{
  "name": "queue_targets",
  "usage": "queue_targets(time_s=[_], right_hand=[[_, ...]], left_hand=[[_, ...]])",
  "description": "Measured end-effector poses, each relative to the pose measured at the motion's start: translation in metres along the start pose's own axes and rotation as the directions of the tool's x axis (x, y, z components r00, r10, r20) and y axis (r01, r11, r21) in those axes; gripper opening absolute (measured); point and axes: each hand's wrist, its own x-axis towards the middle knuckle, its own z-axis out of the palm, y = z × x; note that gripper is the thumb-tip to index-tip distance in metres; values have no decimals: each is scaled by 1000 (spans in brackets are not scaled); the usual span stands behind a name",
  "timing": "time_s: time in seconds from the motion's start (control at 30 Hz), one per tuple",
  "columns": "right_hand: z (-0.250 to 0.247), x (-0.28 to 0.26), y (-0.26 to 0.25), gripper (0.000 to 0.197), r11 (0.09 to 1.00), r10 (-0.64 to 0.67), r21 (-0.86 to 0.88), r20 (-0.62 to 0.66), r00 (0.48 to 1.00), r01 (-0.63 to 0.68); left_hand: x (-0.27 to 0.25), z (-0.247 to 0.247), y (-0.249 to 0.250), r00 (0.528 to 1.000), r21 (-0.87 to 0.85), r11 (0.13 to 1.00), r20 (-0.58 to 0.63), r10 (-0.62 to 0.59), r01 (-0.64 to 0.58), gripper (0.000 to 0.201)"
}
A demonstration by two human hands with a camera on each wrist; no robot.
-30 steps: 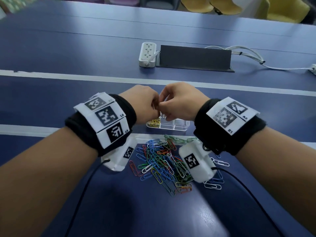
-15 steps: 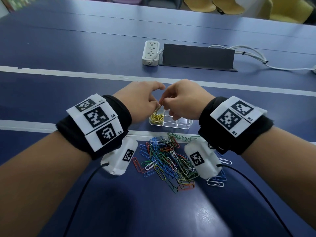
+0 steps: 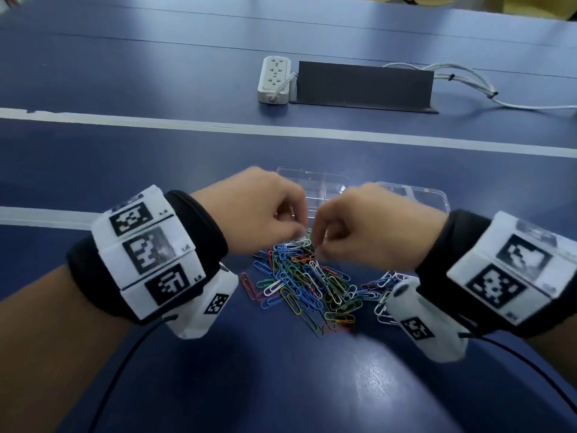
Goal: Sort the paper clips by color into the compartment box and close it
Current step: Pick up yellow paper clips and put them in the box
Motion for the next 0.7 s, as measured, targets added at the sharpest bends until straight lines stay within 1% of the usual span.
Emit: queue_targets(time_s=[0.07, 0.1, 0.17, 0.23, 0.27, 0.3, 0.37, 0.43, 0.5, 0.53, 0.6, 0.67, 0.7], right_hand=[[11, -7, -1, 25, 999, 11, -42, 113, 994, -7], [15, -9, -1, 30, 999, 16, -53, 146, 989, -9], [17, -11, 1, 28, 998, 26, -53, 151, 988, -18], [14, -12, 6, 21, 999, 40, -39, 119, 992, -36], [12, -13, 9, 20, 998, 50, -27, 105, 993, -48], [10, -15, 12, 21, 998, 65, -12, 96, 993, -64], [7, -18, 17, 23, 997, 83, 2, 79, 993, -84], [7, -22, 21, 23, 998, 61, -33, 48, 997, -60], [8, -25, 21, 20, 997, 10, -80, 15, 1000, -8], [9, -26, 20, 18, 995, -15, -97, 14, 1000, 17], [11, -30, 17, 17, 992, -52, -112, 52, 997, 58], [15, -31, 14, 19, 988, -66, -136, 95, 993, 79], [17, -31, 14, 20, 986, -58, -152, 98, 994, 72]], left_hand=[[-2, 9, 6, 988, 61, 998, 156, 15, -24, 10], [-2, 14, 8, 976, 97, 994, 216, 22, -44, 14], [0, 21, 11, 959, 163, 983, 282, 33, -81, 22], [3, 24, 11, 954, 201, 976, 300, 22, -86, 28], [3, 25, 11, 952, 217, 973, 306, 9, -78, 31], [3, 25, 12, 951, 227, 971, 309, -1, -73, 31], [3, 24, 11, 954, 223, 972, 301, 3, -73, 23], [2, 23, 10, 961, 221, 971, 277, 23, -87, 15], [1, 20, 8, 968, 213, 973, 249, 37, -92, 18], [-1, 19, 8, 969, 205, 974, 245, 44, -96, 18], [-5, 16, 9, 964, 193, 974, 259, 67, -119, 13], [-9, 16, 11, 949, 198, 969, 306, 81, -147, 5], [-11, 17, 13, 940, 212, 965, 332, 80, -157, 8]])
